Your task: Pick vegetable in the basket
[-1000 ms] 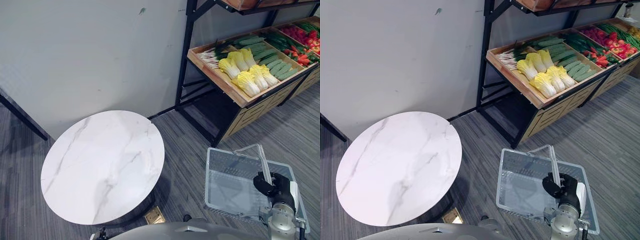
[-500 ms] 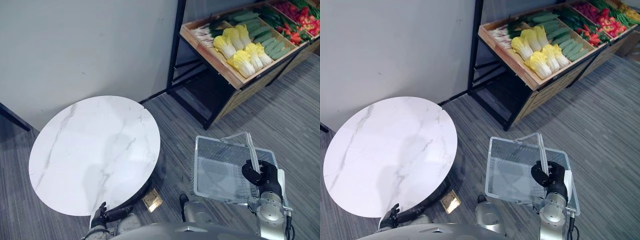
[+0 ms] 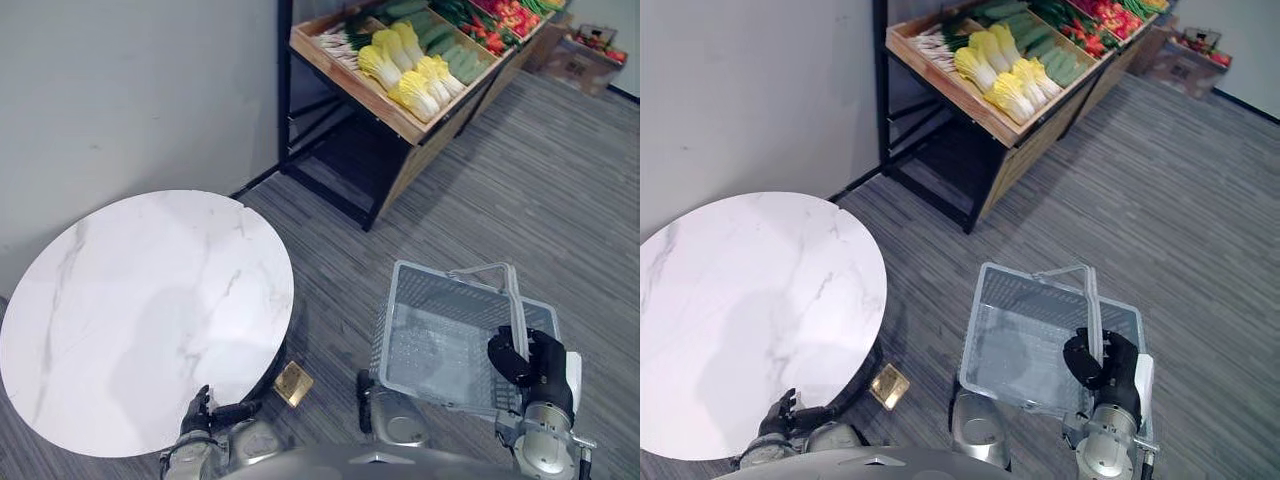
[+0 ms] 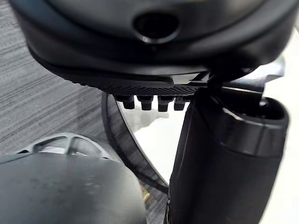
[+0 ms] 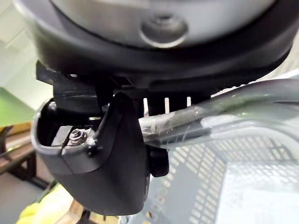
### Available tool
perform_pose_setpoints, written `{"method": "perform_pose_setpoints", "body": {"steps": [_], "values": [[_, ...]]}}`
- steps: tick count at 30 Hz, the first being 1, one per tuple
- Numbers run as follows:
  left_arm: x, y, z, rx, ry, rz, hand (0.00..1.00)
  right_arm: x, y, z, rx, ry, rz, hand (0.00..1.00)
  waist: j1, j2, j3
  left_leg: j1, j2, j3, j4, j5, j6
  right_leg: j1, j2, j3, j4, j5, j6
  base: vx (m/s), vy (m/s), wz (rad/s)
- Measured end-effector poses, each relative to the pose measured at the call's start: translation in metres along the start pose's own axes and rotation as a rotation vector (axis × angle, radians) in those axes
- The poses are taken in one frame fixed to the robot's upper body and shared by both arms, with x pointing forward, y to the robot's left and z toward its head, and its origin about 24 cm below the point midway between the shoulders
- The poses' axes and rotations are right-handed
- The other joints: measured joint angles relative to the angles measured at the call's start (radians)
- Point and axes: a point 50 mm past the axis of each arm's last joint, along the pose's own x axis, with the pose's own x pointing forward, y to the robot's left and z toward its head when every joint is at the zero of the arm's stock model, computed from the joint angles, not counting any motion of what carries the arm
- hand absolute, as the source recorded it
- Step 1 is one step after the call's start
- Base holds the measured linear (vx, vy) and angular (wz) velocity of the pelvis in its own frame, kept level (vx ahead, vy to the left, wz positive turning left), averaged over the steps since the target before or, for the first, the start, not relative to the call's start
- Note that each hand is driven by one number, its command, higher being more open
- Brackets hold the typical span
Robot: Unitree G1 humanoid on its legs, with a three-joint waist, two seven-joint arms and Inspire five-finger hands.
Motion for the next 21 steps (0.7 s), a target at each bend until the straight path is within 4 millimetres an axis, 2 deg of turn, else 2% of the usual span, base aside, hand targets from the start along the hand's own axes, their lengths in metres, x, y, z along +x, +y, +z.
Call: {"method": "perform_pose_setpoints", "body": {"steps": [1, 2, 3, 4, 5, 6, 7, 8, 9, 11, 12, 13, 15, 17, 18, 19, 20, 21], "values": [[-0.001, 0.003, -0.003, 0.011, 0.005, 0.002, 1.00, 0.005, 0.003, 0.002, 0.010, -0.003, -0.005, 0.00, 0.000, -0.011, -0.010, 0.002, -0.004, 0.026, -0.035, 0.031, -0.005, 0.007, -0.065, -0.017, 0.136, -0.044, 0.001, 0.00, -0.034, -0.37], [-0.001, 0.004, -0.004, 0.012, 0.007, 0.001, 1.00, 0.006, 0.004, 0.002, 0.012, -0.005, -0.005, 0.00, 0.000, -0.013, -0.012, 0.002, -0.004, 0.030, -0.042, 0.037, -0.007, 0.010, -0.077, -0.026, 0.156, -0.049, -0.002, 0.02, -0.120, -0.77], [-0.005, 0.009, -0.014, 0.015, 0.031, 0.011, 1.00, 0.013, 0.011, 0.007, 0.019, -0.018, 0.014, 0.00, 0.010, -0.032, -0.043, -0.002, -0.001, 0.079, -0.052, 0.058, -0.010, 0.028, -0.141, -0.095, 0.203, -0.042, -0.023, 0.03, -0.125, -0.86], [-0.005, 0.014, -0.017, 0.017, 0.034, 0.024, 1.00, 0.017, 0.016, 0.010, 0.018, -0.031, 0.032, 0.00, 0.017, -0.055, -0.061, -0.004, 0.003, 0.104, -0.046, 0.061, -0.015, 0.040, -0.163, -0.126, 0.184, -0.005, -0.040, 0.03, -0.193, -1.50], [-0.006, 0.012, -0.019, -0.037, 0.047, 0.030, 1.00, 0.030, 0.024, 0.021, 0.001, -0.079, 0.069, 0.00, 0.041, -0.032, -0.067, -0.025, 0.043, 0.143, 0.005, 0.085, 0.006, 0.045, -0.137, -0.220, 0.086, -0.015, -0.046, -0.02, -0.143, -1.49], [-0.004, 0.009, -0.015, -0.046, 0.039, 0.018, 1.00, 0.039, 0.031, 0.030, -0.008, -0.107, 0.093, 0.00, 0.058, -0.029, -0.073, -0.096, 0.069, 0.142, 0.076, 0.106, 0.064, 0.058, -0.105, -0.250, -0.034, 0.024, -0.046, -0.10, -0.127, -1.81], [-0.001, 0.007, -0.004, -0.035, 0.007, 0.007, 1.00, 0.056, 0.042, 0.052, 0.019, -0.171, 0.099, 0.00, 0.070, -0.026, -0.085, -0.146, -0.058, 0.160, -0.167, 0.126, 0.046, 0.056, -0.138, -0.302, -0.090, -0.009, 0.023, -0.10, -0.072, -1.39], [0.000, 0.006, -0.003, -0.032, -0.005, 0.008, 1.00, 0.060, 0.046, 0.059, 0.028, -0.189, 0.099, 0.00, 0.068, -0.036, -0.077, -0.141, -0.078, 0.173, -0.209, 0.200, 0.041, 0.033, -0.168, -0.340, 0.001, -0.054, 0.051, -0.04, -0.066, -1.16], [0.000, 0.012, -0.002, -0.032, -0.006, 0.027, 1.00, 0.062, 0.055, 0.064, 0.036, -0.197, 0.123, 0.00, 0.068, -0.062, -0.081, -0.137, -0.084, 0.214, -0.205, 0.217, 0.054, 0.038, -0.197, -0.378, 0.008, -0.083, 0.071, 0.06, -0.135, -0.96], [-0.002, 0.018, -0.012, -0.064, 0.042, 0.072, 1.00, 0.062, 0.074, 0.079, 0.000, -0.259, 0.216, 0.00, 0.099, -0.062, -0.083, -0.100, -0.029, 0.317, -0.164, 0.218, 0.057, 0.096, -0.165, -0.578, -0.103, -0.083, 0.098, 0.09, -0.247, -1.15], [-0.003, 0.017, -0.015, -0.085, 0.054, 0.079, 1.00, 0.060, 0.077, 0.079, -0.007, -0.267, 0.235, 0.00, 0.101, -0.057, -0.081, -0.074, -0.008, 0.336, -0.152, 0.218, 0.057, 0.130, -0.140, -0.606, -0.148, -0.090, 0.098, 0.07, -0.292, -0.81], [-0.003, 0.014, -0.016, -0.089, 0.063, 0.072, 1.00, 0.059, 0.075, 0.077, -0.016, -0.281, 0.236, 0.00, 0.091, -0.045, -0.088, -0.057, 0.018, 0.336, -0.141, 0.218, 0.057, 0.166, -0.100, -0.613, -0.211, -0.090, 0.107, 0.05, -0.241, -0.34], [-0.003, 0.009, -0.016, -0.081, 0.066, 0.056, 1.00, 0.060, 0.065, 0.076, -0.047, -0.294, 0.225, 0.00, 0.080, -0.029, -0.097, -0.058, 0.061, 0.341, -0.129, 0.224, 0.046, 0.178, -0.052, -0.612, -0.256, -0.082, 0.105, 0.04, -0.185, -0.23], [-0.003, 0.008, -0.018, -0.078, 0.076, 0.046, 1.00, 0.058, 0.055, 0.074, -0.068, -0.306, 0.207, 0.00, 0.066, -0.027, -0.099, -0.049, 0.095, 0.358, -0.121, 0.245, 0.020, 0.186, -0.008, -0.595, -0.287, -0.077, 0.096, 0.10, -0.195, -0.39], [-0.003, 0.013, -0.021, -0.073, 0.090, 0.058, 1.00, 0.055, 0.049, 0.070, -0.072, -0.301, 0.193, 0.00, 0.054, -0.031, -0.096, -0.046, 0.142, 0.360, -0.056, 0.269, 0.031, 0.207, 0.015, -0.585, -0.313, -0.077, 0.088, 0.12, -0.205, -0.39], [-0.003, 0.017, -0.021, -0.079, 0.090, 0.067, 1.00, 0.054, 0.047, 0.067, -0.074, -0.293, 0.186, 0.00, 0.058, -0.037, -0.091, -0.061, 0.175, 0.364, 0.005, 0.266, 0.026, 0.225, 0.025, -0.568, -0.325, -0.076, 0.083, 0.11, -0.140, -0.33], [-0.002, 0.018, -0.016, -0.060, 0.067, 0.064, 1.00, 0.055, 0.038, 0.062, -0.075, -0.270, 0.154, 0.00, 0.053, -0.053, -0.081, -0.080, 0.134, 0.353, -0.040, 0.205, -0.071, 0.245, 0.004, -0.531, -0.329, -0.081, 0.075, 0.08, -0.033, -0.26], [-0.001, 0.014, -0.011, -0.042, 0.049, 0.052, 1.00, 0.058, 0.030, 0.061, -0.074, -0.263, 0.119, 0.00, 0.043, -0.053, -0.081, -0.095, 0.074, 0.347, -0.160, 0.221, -0.041, 0.245, -0.014, -0.513, -0.327, -0.081, 0.076, 0.06, 0.032, -0.24]]}}
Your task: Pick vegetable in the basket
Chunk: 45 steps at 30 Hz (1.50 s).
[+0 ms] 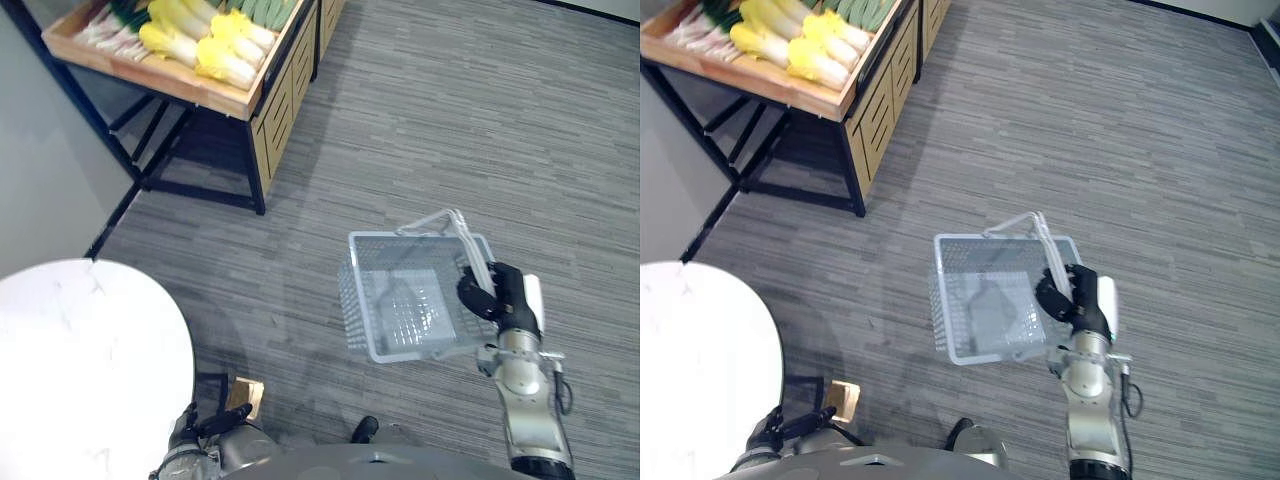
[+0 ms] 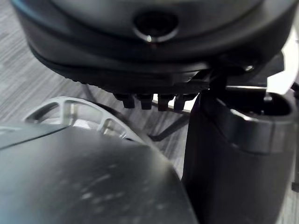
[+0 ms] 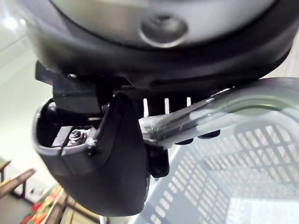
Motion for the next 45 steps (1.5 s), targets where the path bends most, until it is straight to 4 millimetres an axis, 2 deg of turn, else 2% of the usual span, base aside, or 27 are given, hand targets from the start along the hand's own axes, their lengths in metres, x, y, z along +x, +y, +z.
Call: {"method": "perform_pose_setpoints", "body": {"steps": [1, 2, 3, 4, 5, 6, 7, 8, 9, 10, 11, 12, 13, 15, 17, 19, 22, 25, 28, 31, 33, 40, 45], "values": [[-0.001, -0.003, 0.000, 0.005, -0.005, -0.010, 1.00, 0.001, -0.004, -0.001, -0.005, 0.002, -0.014, 0.00, -0.002, 0.010, -0.001, -0.009, -0.034, -0.004, -0.076, 0.039, 0.031, 0.001, -0.003, 0.003, 0.001, 0.000, 0.000, 0.05, 0.094, -0.46], [-0.003, -0.009, -0.003, 0.010, -0.002, -0.025, 1.00, 0.002, -0.006, -0.001, -0.008, 0.003, -0.020, 0.00, 0.006, 0.019, 0.003, -0.003, -0.063, -0.037, -0.132, 0.106, 0.042, 0.002, -0.002, 0.031, 0.003, -0.002, 0.005, 0.08, 0.082, -0.75], [-0.002, -0.007, -0.002, 0.011, -0.008, -0.022, 1.00, -0.003, 0.002, 0.001, 0.008, -0.003, 0.004, 0.00, 0.003, 0.011, -0.001, 0.016, -0.082, -0.103, -0.131, 0.118, 0.040, 0.008, -0.001, 0.059, -0.030, 0.017, 0.031, 0.08, 0.060, -0.88], [-0.002, -0.006, -0.001, 0.008, -0.011, -0.015, 1.00, -0.004, 0.006, 0.002, 0.015, -0.014, 0.016, 0.00, 0.005, 0.000, 0.002, 0.017, -0.089, -0.155, -0.122, 0.118, 0.038, 0.011, -0.001, 0.068, -0.045, 0.018, 0.033, 0.06, -0.019, -0.90], [-0.001, -0.003, 0.001, 0.010, -0.018, -0.007, 1.00, -0.004, 0.012, 0.006, 0.020, -0.030, 0.039, 0.00, 0.016, -0.010, 0.009, 0.016, -0.093, -0.249, -0.095, 0.118, 0.038, 0.023, 0.004, 0.094, -0.071, 0.020, 0.031, 0.03, -0.064, -1.01], [-0.001, -0.004, 0.001, 0.006, -0.014, -0.003, 1.00, -0.006, 0.020, 0.009, 0.022, -0.045, 0.072, 0.00, 0.019, -0.005, 0.015, 0.008, -0.088, -0.405, -0.040, 0.117, 0.039, 0.046, 0.026, 0.146, -0.106, 0.040, 0.008, 0.04, -0.080, -1.35], [-0.002, -0.007, 0.000, 0.001, -0.014, -0.008, 1.00, -0.007, 0.028, 0.013, 0.023, -0.060, 0.104, 0.00, 0.026, 0.007, 0.021, 0.004, -0.085, -0.554, 0.025, 0.118, 0.041, 0.064, 0.045, 0.198, -0.119, 0.045, 0.000, 0.05, -0.053, -1.31], [-0.002, -0.007, 0.000, -0.007, -0.014, -0.007, 1.00, -0.008, 0.031, 0.014, 0.025, -0.068, 0.117, 0.00, 0.033, 0.013, 0.023, -0.005, -0.082, -0.622, 0.071, 0.121, 0.048, 0.071, 0.054, 0.228, -0.121, 0.046, -0.001, 0.10, -0.008, -1.48], [-0.002, -0.008, 0.001, -0.021, -0.020, -0.006, 1.00, -0.010, 0.034, 0.015, 0.024, -0.076, 0.132, 0.00, 0.049, 0.015, 0.022, -0.036, -0.098, -0.731, 0.127, 0.069, 0.036, 0.066, 0.062, 0.290, -0.124, 0.047, -0.001, 0.16, 0.133, -1.47], [-0.004, -0.016, -0.001, -0.034, -0.022, -0.026, 1.00, -0.007, 0.032, 0.016, 0.018, -0.081, 0.124, 0.00, 0.054, 0.041, 0.019, -0.033, -0.153, -0.804, 0.062, -0.007, 0.002, 0.047, 0.062, 0.340, -0.114, 0.047, -0.001, 0.14, 0.132, -1.42], [-0.005, -0.020, -0.002, -0.039, -0.018, -0.036, 1.00, -0.006, 0.029, 0.016, 0.013, -0.084, 0.118, 0.00, 0.058, 0.059, 0.020, -0.027, -0.181, -0.822, 0.013, -0.005, 0.003, 0.041, 0.071, 0.366, -0.108, 0.047, 0.000, 0.15, 0.245, -1.37], [-0.006, -0.025, -0.005, -0.047, -0.004, -0.048, 1.00, -0.005, 0.027, 0.015, 0.011, -0.079, 0.106, 0.00, 0.071, 0.097, 0.015, 0.000, -0.189, -0.808, -0.050, 0.008, 0.001, 0.030, 0.096, 0.418, -0.099, 0.042, 0.007, 0.14, 0.121, -1.14], [-0.006, -0.022, -0.007, -0.055, 0.004, -0.042, 1.00, -0.006, 0.028, 0.014, 0.019, -0.071, 0.105, 0.00, 0.070, 0.081, 0.021, 0.025, -0.208, -0.811, -0.068, 0.025, -0.022, 0.019, 0.089, 0.451, -0.094, 0.039, 0.011, 0.15, 0.126, -1.01], [-0.004, -0.019, -0.005, -0.069, 0.006, -0.033, 1.00, -0.007, 0.028, 0.013, 0.018, -0.070, 0.106, 0.00, 0.070, 0.072, 0.025, 0.030, -0.211, -0.794, -0.067, 0.025, -0.023, 0.014, 0.083, 0.484, -0.109, 0.044, 0.017, 0.08, 0.029, -0.52], [-0.005, -0.021, -0.007, -0.070, 0.016, -0.038, 1.00, -0.009, 0.028, 0.010, 0.019, -0.057, 0.108, 0.00, 0.069, 0.077, 0.025, 0.051, -0.210, -0.782, -0.083, 0.027, -0.027, 0.022, 0.082, 0.494, -0.114, 0.045, 0.019, 0.09, 0.014, -0.23], [-0.005, -0.024, -0.008, -0.068, 0.027, -0.050, 1.00, -0.013, 0.027, 0.004, 0.012, -0.036, 0.112, 0.00, 0.065, 0.087, 0.022, 0.080, -0.212, -0.775, -0.126, 0.044, -0.047, 0.031, 0.082, 0.491, -0.114, 0.045, 0.019, 0.09, -0.027, 0.01], [-0.006, -0.028, -0.007, -0.040, 0.020, -0.070, 1.00, -0.019, 0.024, -0.004, -0.001, -0.007, 0.113, 0.00, 0.043, 0.102, 0.014, 0.114, -0.217, -0.773, -0.227, 0.082, -0.064, 0.033, 0.077, 0.460, -0.112, 0.045, 0.019, 0.09, -0.032, 0.25], [-0.005, -0.032, -0.002, -0.004, 0.000, -0.088, 1.00, -0.020, 0.020, -0.009, -0.008, 0.014, 0.098, 0.00, 0.040, 0.107, 0.011, 0.133, -0.235, -0.774, -0.296, 0.129, -0.076, 0.032, 0.070, 0.439, -0.110, 0.045, 0.019, 0.03, -0.032, 0.23], [-0.006, -0.036, 0.003, 0.034, -0.024, -0.112, 1.00, -0.020, 0.017, -0.011, -0.009, 0.022, 0.085, 0.00, 0.040, 0.116, 0.005, 0.157, -0.244, -0.775, -0.372, 0.169, -0.076, 0.025, 0.069, 0.423, -0.094, 0.045, 0.019, -0.01, -0.016, 0.16], [-0.006, -0.038, 0.004, 0.054, -0.033, -0.122, 1.00, -0.020, 0.018, -0.011, -0.009, 0.021, 0.087, 0.00, 0.042, 0.118, 0.003, 0.160, -0.247, -0.781, -0.400, 0.173, -0.075, 0.019, 0.069, 0.412, -0.095, 0.045, 0.019, -0.04, 0.003, 0.10], [-0.006, -0.038, 0.003, 0.060, -0.032, -0.124, 1.00, -0.021, 0.020, -0.011, 0.003, 0.026, 0.090, 0.00, 0.044, 0.115, 0.001, 0.159, -0.250, -0.786, -0.407, 0.175, -0.074, 0.019, 0.068, 0.409, -0.095, 0.045, 0.019, -0.06, 0.011, 0.08], [-0.006, -0.029, -0.006, 0.074, 0.002, -0.110, 1.00, -0.027, 0.036, -0.008, 0.035, 0.029, 0.136, 0.00, 0.070, 0.079, -0.020, 0.159, -0.252, -0.788, -0.426, 0.198, -0.073, 0.012, 0.070, 0.411, -0.096, 0.045, 0.019, -0.08, -0.015, 0.00], [-0.008, -0.016, -0.021, 0.051, 0.054, -0.074, 1.00, -0.030, 0.046, -0.018, 0.032, 0.073, 0.184, 0.00, 0.071, 0.043, -0.042, 0.155, -0.252, -0.794, -0.455, 0.211, -0.069, -0.007, 0.075, 0.414, -0.094, 0.047, 0.021, -0.10, -0.016, 0.00]]}}
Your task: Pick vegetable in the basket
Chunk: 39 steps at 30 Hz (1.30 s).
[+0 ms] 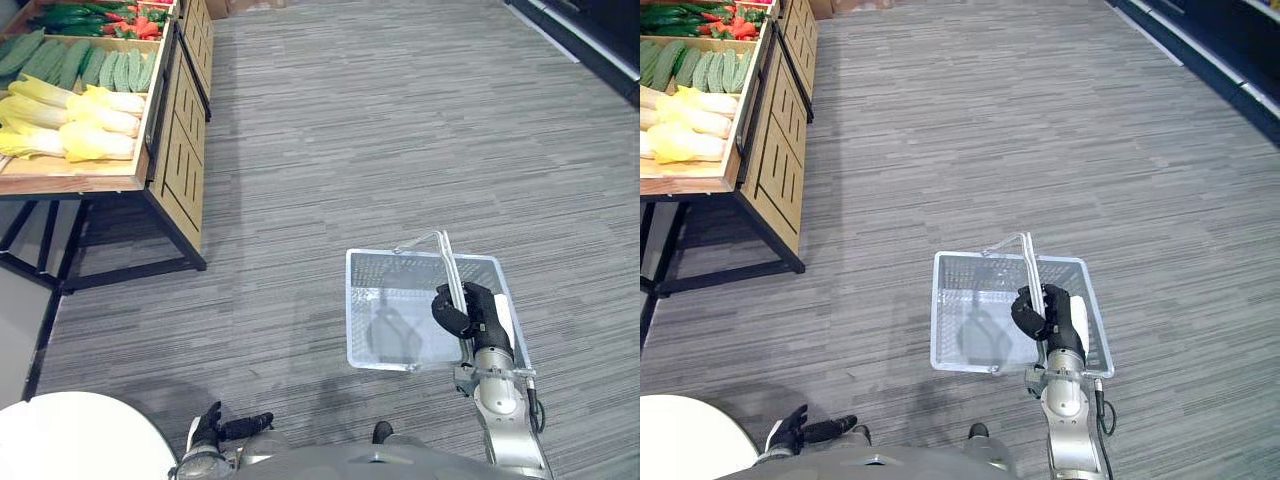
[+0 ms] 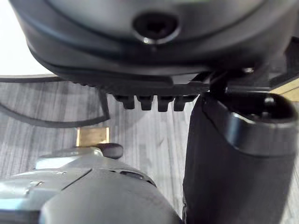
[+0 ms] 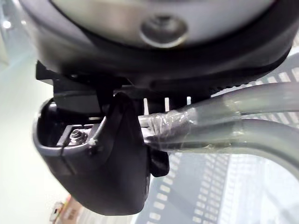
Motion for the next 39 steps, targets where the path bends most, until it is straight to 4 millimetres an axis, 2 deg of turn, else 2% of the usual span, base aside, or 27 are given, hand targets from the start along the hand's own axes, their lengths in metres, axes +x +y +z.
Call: {"method": "perform_pose_setpoints", "body": {"steps": [11, 21, 36, 39], "values": [[0.000, 0.007, -0.003, -0.028, 0.010, 0.027, 1.00, -0.002, 0.013, 0.001, 0.018, 0.001, 0.059, 0.00, 0.007, -0.032, -0.014, 0.007, -0.008, 0.009, -0.029, -0.007, 0.005, -0.038, -0.001, 0.044, 0.016, 0.021, 0.005, -0.08, 0.014, -0.08], [0.000, 0.008, -0.001, -0.033, 0.004, 0.033, 1.00, -0.003, 0.015, 0.001, 0.018, -0.002, 0.071, 0.00, 0.023, -0.041, -0.015, 0.010, -0.012, 0.002, -0.026, -0.015, 0.013, -0.045, -0.002, 0.053, 0.026, 0.021, 0.005, 0.01, 0.003, -0.03], [0.000, 0.010, -0.002, -0.035, 0.006, 0.038, 1.00, -0.004, 0.022, 0.004, 0.016, -0.012, 0.099, 0.00, 0.027, -0.052, -0.015, 0.024, -0.014, 0.007, -0.024, -0.027, 0.011, -0.045, -0.004, 0.071, 0.034, 0.020, 0.006, -0.01, 0.005, -0.04], [0.000, 0.010, -0.002, -0.035, 0.006, 0.039, 1.00, -0.004, 0.024, 0.005, 0.016, -0.017, 0.107, 0.00, 0.027, -0.053, -0.014, 0.023, -0.015, 0.007, 0.002, -0.046, 0.012, -0.054, -0.011, 0.071, 0.077, 0.002, 0.021, 0.00, 0.000, 0.00]]}}
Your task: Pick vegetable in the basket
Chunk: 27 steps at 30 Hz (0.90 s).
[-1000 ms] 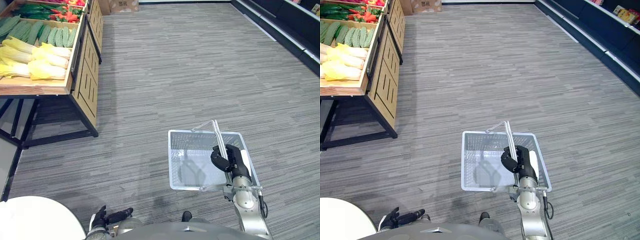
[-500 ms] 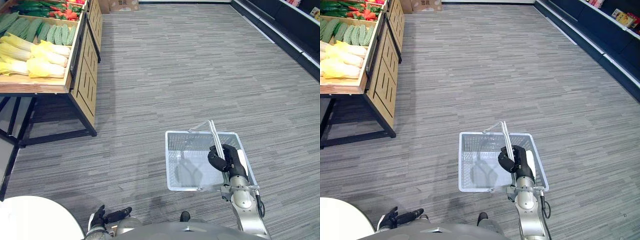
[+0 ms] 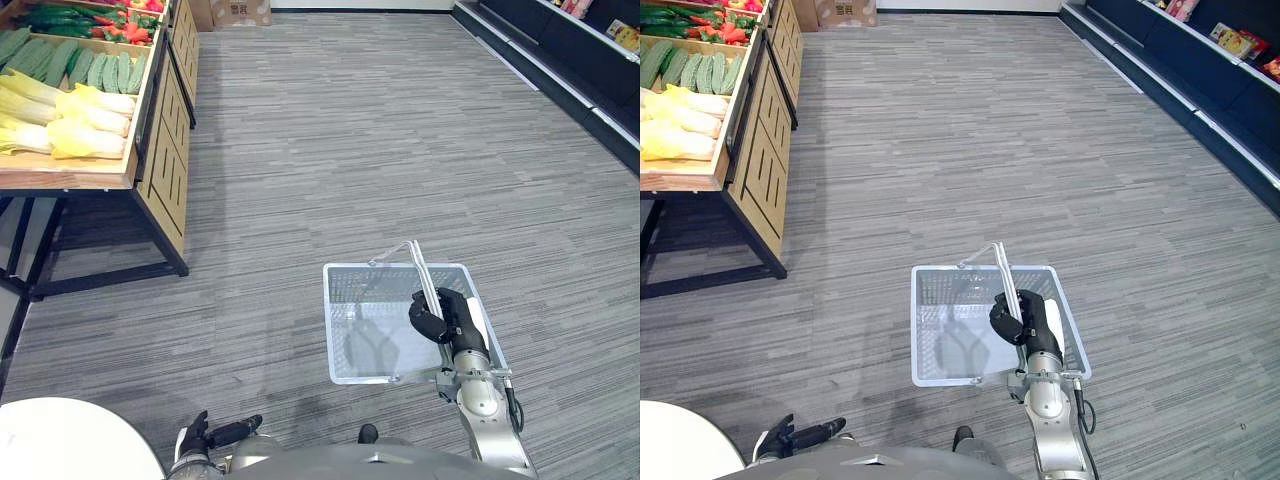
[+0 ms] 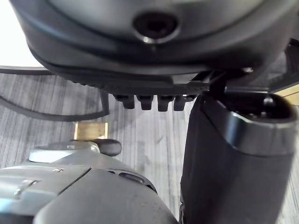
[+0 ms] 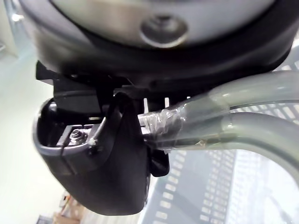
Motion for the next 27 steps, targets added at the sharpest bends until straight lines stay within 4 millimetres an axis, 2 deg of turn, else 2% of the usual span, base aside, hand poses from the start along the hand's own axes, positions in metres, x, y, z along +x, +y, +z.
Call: {"method": "perform_pose_setpoints", "body": {"steps": [3, 5, 7, 8, 10, 11, 12, 14, 15, 17, 18, 19, 20, 21, 22, 25, 27], "values": [[0.000, 0.003, 0.001, 0.004, -0.006, 0.005, 1.00, 0.000, -0.001, 0.000, 0.003, 0.002, -0.004, 0.00, -0.001, -0.016, 0.015, 0.000, -0.024, -0.038, 0.066, -0.066, 0.010, -0.013, -0.038, -0.010, 0.128, -0.071, 0.013, -0.01, 0.039, 0.15], [0.001, 0.004, 0.002, 0.006, -0.008, 0.007, 1.00, 0.000, -0.002, -0.001, 0.005, 0.006, -0.013, 0.00, -0.003, -0.021, 0.024, -0.001, -0.037, -0.087, 0.106, -0.101, 0.022, -0.031, -0.058, -0.021, 0.234, -0.089, 0.024, -0.03, 0.061, 0.35], [0.001, 0.006, 0.002, 0.000, -0.009, 0.012, 1.00, 0.000, -0.002, -0.001, 0.015, 0.007, -0.018, 0.00, -0.005, -0.029, 0.037, 0.000, -0.037, -0.121, 0.131, -0.112, 0.033, -0.083, -0.069, -0.012, 0.395, -0.075, 0.019, -0.03, 0.068, 0.47], [0.001, 0.008, 0.003, -0.003, -0.010, 0.017, 1.00, -0.001, 0.000, 0.000, 0.028, 0.010, -0.023, 0.00, -0.004, -0.035, 0.039, 0.001, -0.037, -0.132, 0.131, -0.112, 0.034, -0.116, -0.072, 0.002, 0.465, -0.057, -0.002, 0.00, 0.049, 0.38], [0.001, 0.009, 0.004, -0.004, -0.014, 0.019, 1.00, 0.000, 0.000, 0.001, 0.035, 0.005, -0.025, 0.00, -0.002, -0.046, 0.042, 0.004, -0.039, -0.147, 0.131, -0.116, 0.040, -0.139, -0.078, 0.010, 0.523, -0.030, -0.018, 0.03, 0.021, 0.27], [0.001, 0.008, 0.004, -0.004, -0.015, 0.018, 1.00, 0.000, 0.000, 0.002, 0.035, 0.000, -0.027, 0.00, -0.003, -0.044, 0.046, 0.007, -0.041, -0.161, 0.130, -0.120, 0.049, -0.160, -0.080, 0.018, 0.568, -0.003, -0.031, 0.06, -0.013, 0.24], [0.002, 0.003, 0.007, -0.009, -0.021, 0.007, 1.00, 0.001, -0.001, 0.003, 0.037, -0.003, -0.032, 0.00, -0.005, -0.025, 0.062, 0.024, -0.034, -0.197, 0.130, -0.135, 0.076, -0.217, -0.070, 0.047, 0.658, 0.012, -0.053, 0.08, -0.022, 0.18], [0.003, 0.004, 0.009, -0.006, -0.021, 0.013, 1.00, 0.001, -0.001, 0.004, 0.038, -0.005, -0.024, 0.00, -0.004, -0.017, 0.065, 0.038, -0.024, -0.223, 0.132, -0.158, 0.101, -0.240, -0.036, 0.064, 0.614, -0.106, -0.063, 0.12, -0.024, -0.02], [0.003, 0.005, 0.009, 0.001, -0.022, 0.016, 1.00, 0.001, -0.002, 0.006, 0.040, -0.013, -0.029, 0.00, -0.005, -0.012, 0.066, 0.035, -0.011, -0.236, 0.140, -0.160, 0.105, -0.260, -0.004, 0.066, 0.509, -0.117, -0.059, 0.23, -0.067, -0.15], [0.004, 0.007, 0.011, 0.008, -0.026, 0.019, 1.00, 0.001, -0.006, 0.007, 0.042, -0.018, -0.043, 0.00, -0.009, -0.017, 0.069, 0.036, -0.003, -0.245, 0.150, -0.181, 0.098, -0.272, 0.025, 0.082, 0.300, -0.092, -0.028, 0.27, -0.160, 0.01], [0.004, 0.008, 0.012, 0.023, -0.029, 0.020, 1.00, 0.001, -0.010, 0.005, 0.042, -0.010, -0.057, 0.00, -0.020, -0.024, 0.071, 0.037, 0.000, -0.254, 0.165, -0.204, 0.079, -0.257, 0.029, 0.100, 0.152, -0.053, -0.002, 0.35, -0.306, 0.43], [0.004, 0.011, 0.012, 0.036, -0.025, 0.026, 1.00, 0.001, -0.015, 0.002, 0.040, -0.002, -0.077, 0.00, -0.032, -0.034, 0.079, 0.050, 0.004, -0.277, 0.178, -0.226, 0.048, -0.217, 0.031, 0.104, 0.097, 0.097, 0.005, 0.36, -0.329, 0.57], [0.006, 0.003, 0.016, 0.033, -0.026, 0.011, 1.00, 0.002, -0.021, 0.000, 0.035, 0.005, -0.100, 0.00, -0.038, -0.003, 0.095, 0.059, 0.022, -0.284, 0.178, -0.229, 0.039, -0.208, 0.046, 0.079, 0.114, 0.083, -0.010, 0.35, -0.306, 0.61], [0.006, -0.006, 0.021, 0.048, -0.035, -0.020, 1.00, 0.002, -0.030, -0.002, 0.034, 0.014, -0.138, 0.00, -0.039, 0.026, 0.100, 0.057, 0.037, -0.280, 0.174, -0.225, 0.029, -0.227, 0.053, 0.060, 0.169, 0.044, -0.023, 0.34, -0.291, 0.47], [0.006, -0.010, 0.024, 0.069, -0.051, -0.033, 1.00, 0.003, -0.037, -0.002, 0.035, 0.016, -0.171, 0.00, -0.044, 0.039, 0.098, 0.075, 0.041, -0.274, 0.135, -0.188, -0.015, -0.299, 0.040, 0.057, 0.349, -0.063, -0.045, 0.32, -0.277, 0.40], [0.007, -0.014, 0.030, 0.097, -0.071, -0.039, 1.00, 0.002, -0.038, 0.000, 0.036, 0.011, -0.176, 0.00, -0.069, 0.048, 0.093, 0.072, 0.062, -0.289, 0.120, -0.182, -0.025, -0.334, 0.031, 0.015, 0.463, -0.173, -0.059, 0.21, -0.196, 0.44], [0.007, -0.017, 0.032, 0.104, -0.078, -0.044, 1.00, 0.002, -0.037, -0.001, 0.039, 0.014, -0.174, 0.00, -0.081, 0.062, 0.082, 0.058, 0.093, -0.310, 0.125, -0.181, -0.030, -0.332, 0.048, -0.021, 0.479, -0.212, -0.071, 0.22, -0.183, 0.37]]}}
